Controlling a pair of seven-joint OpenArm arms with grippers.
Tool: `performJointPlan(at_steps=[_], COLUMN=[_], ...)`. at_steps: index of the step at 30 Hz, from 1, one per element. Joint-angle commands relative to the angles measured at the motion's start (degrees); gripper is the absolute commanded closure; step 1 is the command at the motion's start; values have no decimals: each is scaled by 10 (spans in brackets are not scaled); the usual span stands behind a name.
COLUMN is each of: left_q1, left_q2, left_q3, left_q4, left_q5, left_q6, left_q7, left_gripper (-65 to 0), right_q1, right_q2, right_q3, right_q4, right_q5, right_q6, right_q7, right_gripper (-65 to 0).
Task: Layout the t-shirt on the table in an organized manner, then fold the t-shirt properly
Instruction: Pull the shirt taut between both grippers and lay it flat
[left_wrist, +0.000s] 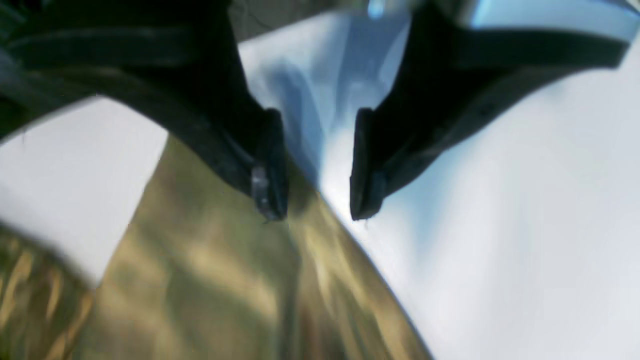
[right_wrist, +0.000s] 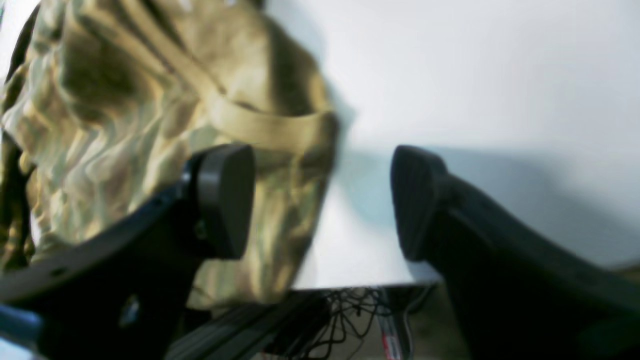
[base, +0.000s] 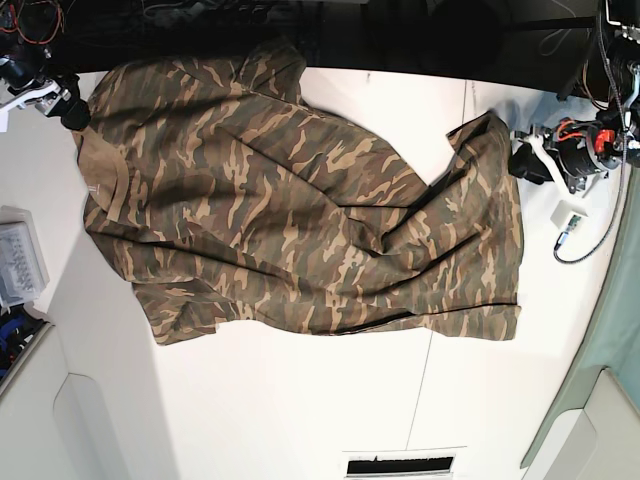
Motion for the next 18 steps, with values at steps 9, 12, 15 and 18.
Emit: performJointPlan(at_steps=[9, 12, 15, 18], left_q1=[5, 5, 5, 5], left_q2=[54, 79, 94, 91], left_q3=[-4, -4, -4, -4], left_q4=[-23, -28, -29, -25], left_q5=[21, 49, 56, 44], left_q6=[-6, -16, -40, -84], left_q7=[-14, -24, -32, -56], left_gripper=[-236, -149, 0, 0], right_q1=[-1, 6, 12, 15], right_q2=[-5, -23, -39, -43], right_q3=[-109, -110, -110, -109], right_q4=[7, 7, 7, 19], right_q5=[17, 17, 17, 27], right_q6=[4, 5, 8, 8], right_q7=[6, 6, 6, 3], right_gripper=[-424, -409, -199, 0])
